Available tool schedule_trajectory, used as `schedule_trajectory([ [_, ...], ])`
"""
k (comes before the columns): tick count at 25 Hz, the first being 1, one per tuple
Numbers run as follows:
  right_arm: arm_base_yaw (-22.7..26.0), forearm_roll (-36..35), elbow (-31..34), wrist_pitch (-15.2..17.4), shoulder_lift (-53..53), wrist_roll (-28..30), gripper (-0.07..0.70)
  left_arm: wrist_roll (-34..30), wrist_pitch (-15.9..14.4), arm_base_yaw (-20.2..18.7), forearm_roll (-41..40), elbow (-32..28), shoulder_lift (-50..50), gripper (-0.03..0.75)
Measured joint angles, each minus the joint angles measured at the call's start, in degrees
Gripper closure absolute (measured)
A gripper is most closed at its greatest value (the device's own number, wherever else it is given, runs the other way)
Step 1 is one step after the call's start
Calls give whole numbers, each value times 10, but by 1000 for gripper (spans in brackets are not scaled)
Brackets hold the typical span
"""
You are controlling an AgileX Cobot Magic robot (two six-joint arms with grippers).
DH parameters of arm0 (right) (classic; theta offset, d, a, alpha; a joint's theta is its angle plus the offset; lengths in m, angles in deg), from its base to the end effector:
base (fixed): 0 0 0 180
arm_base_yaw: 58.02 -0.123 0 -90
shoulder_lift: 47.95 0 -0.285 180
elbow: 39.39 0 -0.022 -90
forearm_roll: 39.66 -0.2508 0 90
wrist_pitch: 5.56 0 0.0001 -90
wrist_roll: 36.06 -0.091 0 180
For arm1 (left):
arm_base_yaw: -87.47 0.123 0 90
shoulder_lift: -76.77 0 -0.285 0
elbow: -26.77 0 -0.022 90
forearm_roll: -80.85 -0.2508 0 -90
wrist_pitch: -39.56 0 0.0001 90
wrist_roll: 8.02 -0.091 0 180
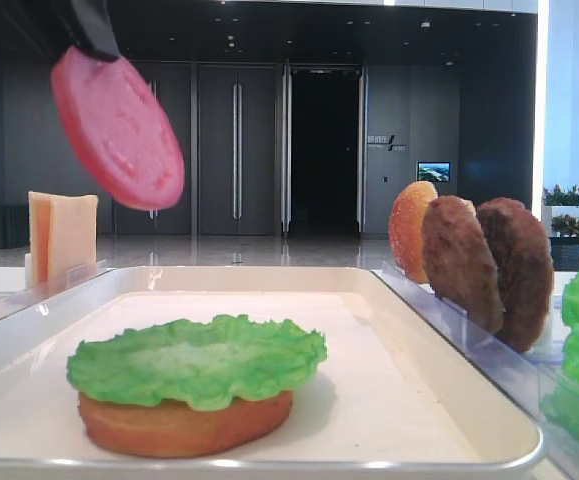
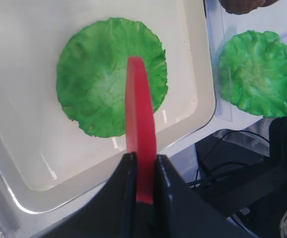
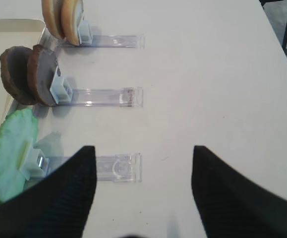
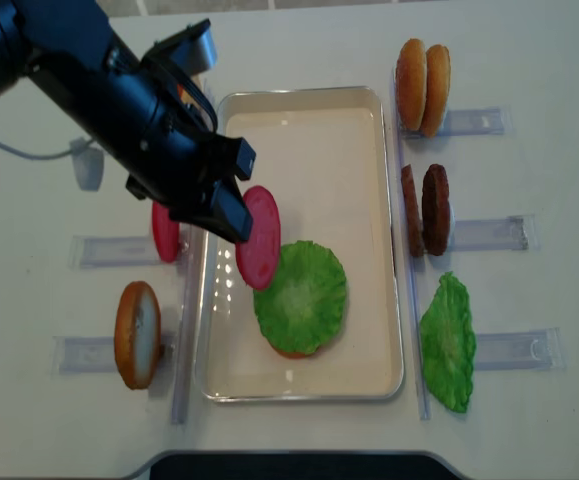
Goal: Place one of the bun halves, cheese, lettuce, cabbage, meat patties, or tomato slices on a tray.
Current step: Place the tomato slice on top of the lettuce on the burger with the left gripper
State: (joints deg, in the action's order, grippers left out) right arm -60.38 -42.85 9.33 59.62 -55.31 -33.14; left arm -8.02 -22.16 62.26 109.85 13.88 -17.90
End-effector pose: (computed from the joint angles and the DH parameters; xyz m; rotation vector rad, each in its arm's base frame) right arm -0.0093 0.0042 0.2705 -0.1028 2.1131 0.0616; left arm 0.2447 -0.1582 0.2725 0.3534 2.9512 -0.7510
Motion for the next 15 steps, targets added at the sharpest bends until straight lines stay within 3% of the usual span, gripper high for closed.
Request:
schedule_trajectory([
  [12,0,0,0,0,0,0,200,-149,133,0,174,-141,3,656],
  [15,0,0,0,0,0,0,200,-174,144,0,206,-148,-12,656],
])
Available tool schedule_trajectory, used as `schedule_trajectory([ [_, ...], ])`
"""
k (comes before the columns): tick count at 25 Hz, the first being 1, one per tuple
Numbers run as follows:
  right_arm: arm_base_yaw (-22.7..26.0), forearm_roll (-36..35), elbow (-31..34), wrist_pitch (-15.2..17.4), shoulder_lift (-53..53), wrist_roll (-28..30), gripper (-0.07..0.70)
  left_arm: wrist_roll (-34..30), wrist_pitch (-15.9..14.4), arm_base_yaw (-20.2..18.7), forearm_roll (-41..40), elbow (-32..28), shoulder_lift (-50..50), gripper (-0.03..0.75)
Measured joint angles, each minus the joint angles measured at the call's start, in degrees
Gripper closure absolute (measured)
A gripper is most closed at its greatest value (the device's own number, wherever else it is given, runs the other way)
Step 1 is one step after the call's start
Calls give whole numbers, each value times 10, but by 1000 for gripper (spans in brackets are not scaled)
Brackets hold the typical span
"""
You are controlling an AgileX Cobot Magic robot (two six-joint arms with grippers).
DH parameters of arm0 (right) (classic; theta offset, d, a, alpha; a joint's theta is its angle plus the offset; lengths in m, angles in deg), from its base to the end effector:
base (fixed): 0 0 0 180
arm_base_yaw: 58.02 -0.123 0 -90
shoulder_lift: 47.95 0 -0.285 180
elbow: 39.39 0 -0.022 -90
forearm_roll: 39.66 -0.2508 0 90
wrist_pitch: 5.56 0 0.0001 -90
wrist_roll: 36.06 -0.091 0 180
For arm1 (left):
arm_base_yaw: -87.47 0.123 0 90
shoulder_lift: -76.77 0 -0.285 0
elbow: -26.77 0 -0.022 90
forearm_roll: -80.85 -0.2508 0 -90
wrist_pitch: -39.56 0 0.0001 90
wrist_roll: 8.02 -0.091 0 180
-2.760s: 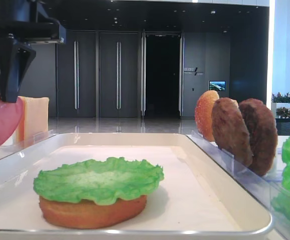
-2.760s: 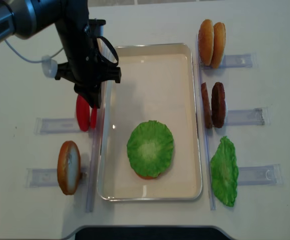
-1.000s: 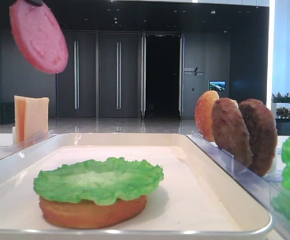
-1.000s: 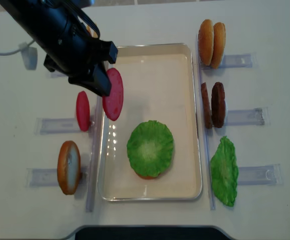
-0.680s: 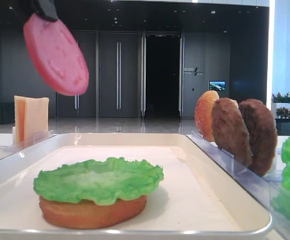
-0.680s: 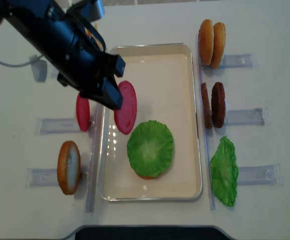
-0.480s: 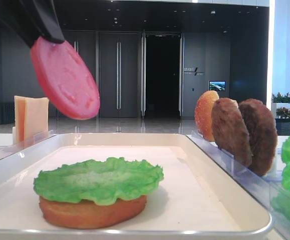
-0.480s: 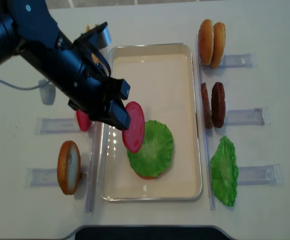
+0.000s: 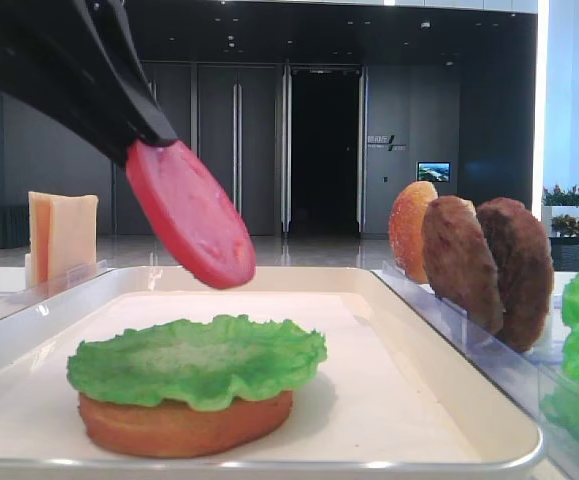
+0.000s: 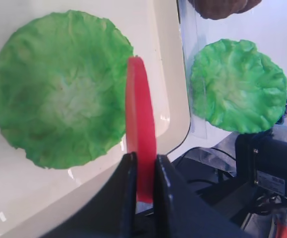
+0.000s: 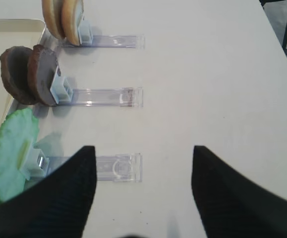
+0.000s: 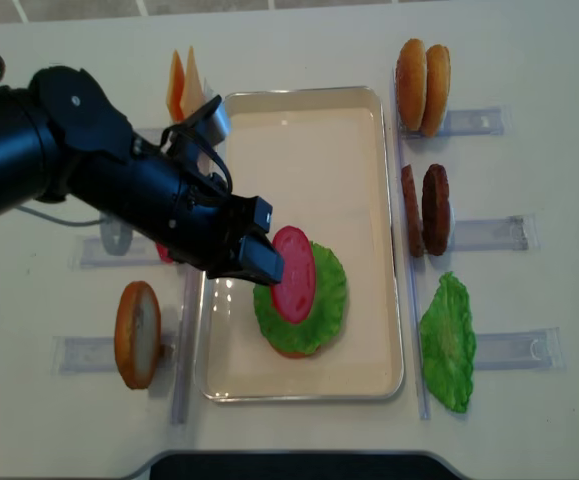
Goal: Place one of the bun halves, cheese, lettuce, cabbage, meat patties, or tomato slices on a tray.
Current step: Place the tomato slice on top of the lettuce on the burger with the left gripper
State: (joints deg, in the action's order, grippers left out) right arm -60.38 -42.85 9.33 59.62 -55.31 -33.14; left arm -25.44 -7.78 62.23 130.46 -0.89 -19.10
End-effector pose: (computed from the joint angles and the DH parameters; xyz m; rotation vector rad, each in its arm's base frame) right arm -0.0093 0.0042 0.2705 -0.1028 2.1131 0.0616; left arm 0.2295 -0.1646 0.2161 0.2681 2.8543 -1.0184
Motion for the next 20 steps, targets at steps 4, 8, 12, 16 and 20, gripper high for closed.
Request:
schedule_trajectory([
  [4,0,0,0,0,0,0,200,-34,8,-4,43,-1,-26,656],
  [8,0,0,0,0,0,0,200,-50,14,-5,60,-1,-41,658],
  [12,0,0,0,0,0,0,200,-58,16,-5,65,-1,-54,658],
  [16,0,0,0,0,0,0,200,-74,16,-5,84,-1,-66,658],
  [20,0,0,0,0,0,0,200,-85,16,-5,101,-1,-82,658],
])
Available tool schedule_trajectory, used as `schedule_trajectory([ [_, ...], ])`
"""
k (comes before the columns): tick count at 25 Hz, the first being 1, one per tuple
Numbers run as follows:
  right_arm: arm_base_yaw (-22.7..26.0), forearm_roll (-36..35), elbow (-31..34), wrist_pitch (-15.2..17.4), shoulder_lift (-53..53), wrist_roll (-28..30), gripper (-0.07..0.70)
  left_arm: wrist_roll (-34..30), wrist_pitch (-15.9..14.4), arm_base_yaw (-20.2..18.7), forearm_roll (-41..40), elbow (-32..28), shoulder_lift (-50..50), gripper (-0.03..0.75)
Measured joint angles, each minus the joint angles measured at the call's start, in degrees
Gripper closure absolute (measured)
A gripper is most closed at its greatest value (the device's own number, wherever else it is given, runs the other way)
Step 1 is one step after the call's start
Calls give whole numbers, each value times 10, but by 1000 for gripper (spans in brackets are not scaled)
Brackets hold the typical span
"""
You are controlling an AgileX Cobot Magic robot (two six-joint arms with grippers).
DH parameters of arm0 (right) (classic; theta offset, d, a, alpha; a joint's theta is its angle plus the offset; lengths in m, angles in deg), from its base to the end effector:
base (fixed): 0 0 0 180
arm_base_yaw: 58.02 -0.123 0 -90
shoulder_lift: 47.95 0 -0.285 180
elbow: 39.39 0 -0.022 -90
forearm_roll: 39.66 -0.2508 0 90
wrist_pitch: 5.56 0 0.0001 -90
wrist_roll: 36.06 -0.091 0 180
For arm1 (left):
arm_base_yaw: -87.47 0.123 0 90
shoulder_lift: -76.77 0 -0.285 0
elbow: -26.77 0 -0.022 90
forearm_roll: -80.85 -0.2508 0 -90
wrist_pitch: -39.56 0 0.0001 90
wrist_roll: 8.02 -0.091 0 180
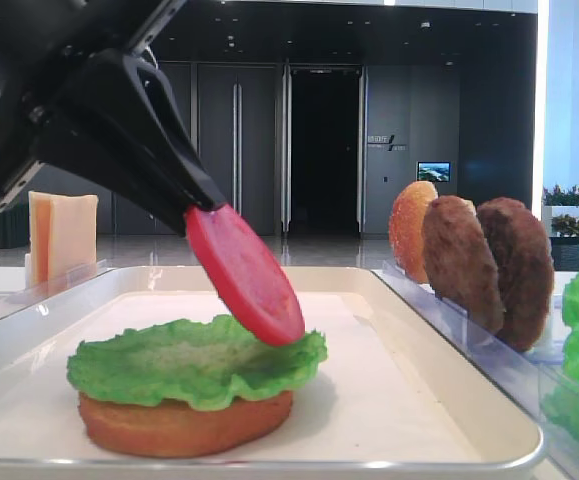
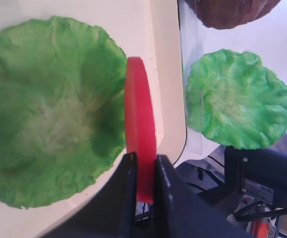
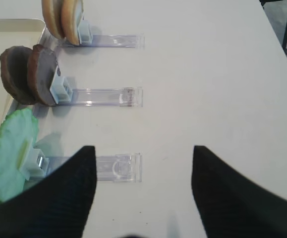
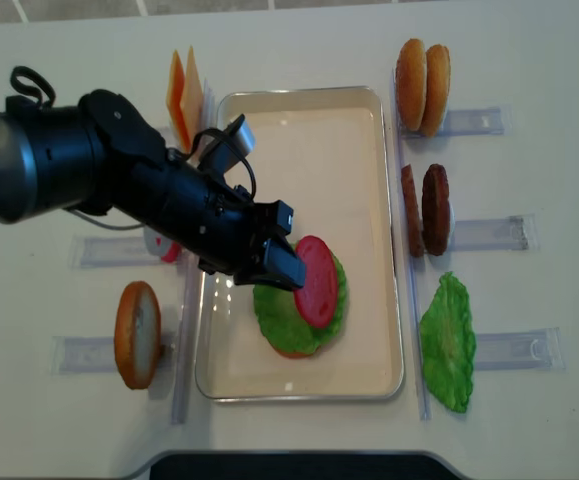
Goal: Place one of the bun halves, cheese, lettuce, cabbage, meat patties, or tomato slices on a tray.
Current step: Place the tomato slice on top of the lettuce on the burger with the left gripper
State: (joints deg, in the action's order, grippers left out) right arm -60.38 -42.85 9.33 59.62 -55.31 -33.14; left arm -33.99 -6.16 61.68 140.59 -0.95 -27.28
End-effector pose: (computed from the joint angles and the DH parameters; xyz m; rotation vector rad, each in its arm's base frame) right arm -0.0093 0.0042 0.2705 -0.1028 2.1131 0.0616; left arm 0.2423 -0.1797 0.1820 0.2255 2.8807 -1.1297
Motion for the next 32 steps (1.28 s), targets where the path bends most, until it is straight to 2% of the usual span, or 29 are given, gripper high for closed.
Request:
schedule_trajectory([
  [32,0,0,0,0,0,0,200,-16,-2,0,11,0,-22,658],
])
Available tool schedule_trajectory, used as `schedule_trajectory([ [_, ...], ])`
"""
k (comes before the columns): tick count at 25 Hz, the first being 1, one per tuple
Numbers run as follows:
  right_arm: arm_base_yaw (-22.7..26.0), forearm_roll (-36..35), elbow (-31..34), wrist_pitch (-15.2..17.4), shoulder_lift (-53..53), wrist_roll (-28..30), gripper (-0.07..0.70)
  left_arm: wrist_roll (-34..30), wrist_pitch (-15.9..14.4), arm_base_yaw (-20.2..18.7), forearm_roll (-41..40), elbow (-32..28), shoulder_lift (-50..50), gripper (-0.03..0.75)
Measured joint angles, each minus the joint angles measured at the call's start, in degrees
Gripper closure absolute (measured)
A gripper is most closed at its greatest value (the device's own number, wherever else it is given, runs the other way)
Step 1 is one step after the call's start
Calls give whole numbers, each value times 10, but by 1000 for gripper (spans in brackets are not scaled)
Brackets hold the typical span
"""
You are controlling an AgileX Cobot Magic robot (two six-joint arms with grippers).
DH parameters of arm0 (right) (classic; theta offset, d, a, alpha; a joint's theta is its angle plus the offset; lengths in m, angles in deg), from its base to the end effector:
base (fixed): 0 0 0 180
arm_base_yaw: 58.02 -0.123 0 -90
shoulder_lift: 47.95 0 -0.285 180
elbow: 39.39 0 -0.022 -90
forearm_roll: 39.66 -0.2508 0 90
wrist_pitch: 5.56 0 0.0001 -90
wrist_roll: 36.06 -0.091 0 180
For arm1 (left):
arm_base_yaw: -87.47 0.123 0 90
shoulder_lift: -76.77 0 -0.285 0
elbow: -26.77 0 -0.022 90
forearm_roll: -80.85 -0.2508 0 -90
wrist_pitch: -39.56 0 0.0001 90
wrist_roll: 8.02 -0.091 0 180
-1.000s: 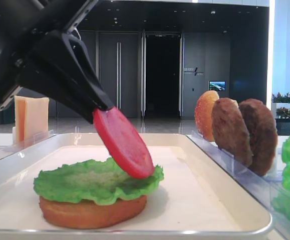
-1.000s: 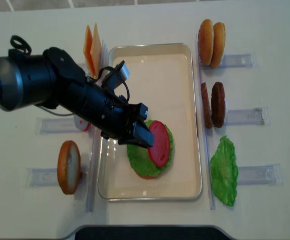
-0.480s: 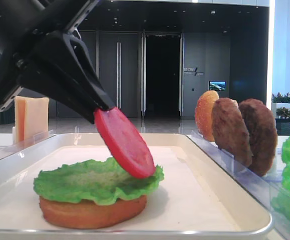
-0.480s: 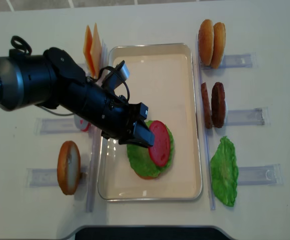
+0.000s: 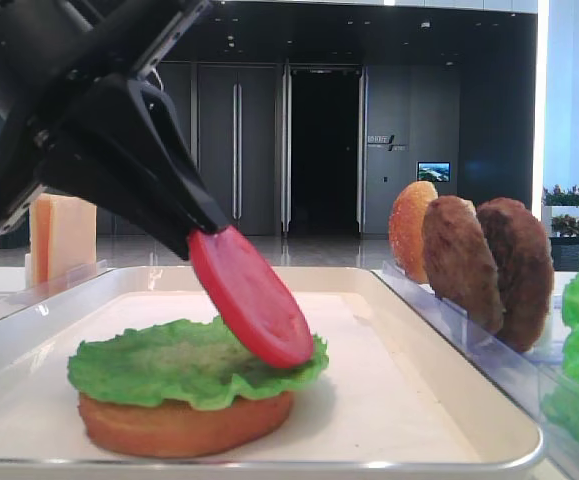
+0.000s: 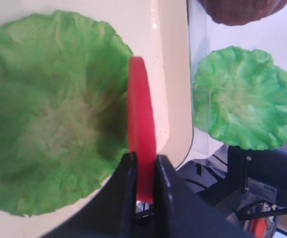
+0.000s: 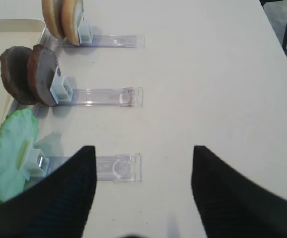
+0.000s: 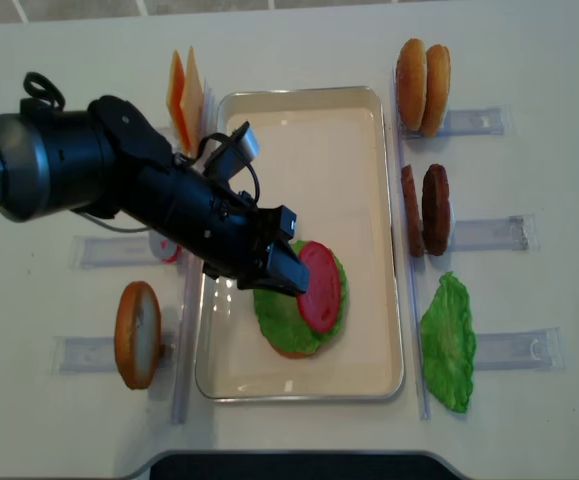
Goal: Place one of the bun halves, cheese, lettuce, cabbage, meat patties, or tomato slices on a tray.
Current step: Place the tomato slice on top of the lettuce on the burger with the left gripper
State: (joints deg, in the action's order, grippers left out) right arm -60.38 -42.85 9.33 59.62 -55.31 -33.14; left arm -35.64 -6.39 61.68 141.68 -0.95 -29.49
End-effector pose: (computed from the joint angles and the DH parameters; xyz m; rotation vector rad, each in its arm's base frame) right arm -0.0093 0.0042 0.2705 -0.1028 2.1131 0.0616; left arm 0.2442 -0.1815 0.1714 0.2294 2.9052 -1.1390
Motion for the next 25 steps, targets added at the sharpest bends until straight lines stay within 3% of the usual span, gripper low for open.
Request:
schedule_trajectory([
  [12,0,0,0,0,0,0,200,0,0,0,0,0,-7,645],
  [20,0,0,0,0,0,0,200,0,-13,0,-5,0,-7,372],
  [25,0,0,0,0,0,0,200,15,-25,0,-16,0,-5,330],
])
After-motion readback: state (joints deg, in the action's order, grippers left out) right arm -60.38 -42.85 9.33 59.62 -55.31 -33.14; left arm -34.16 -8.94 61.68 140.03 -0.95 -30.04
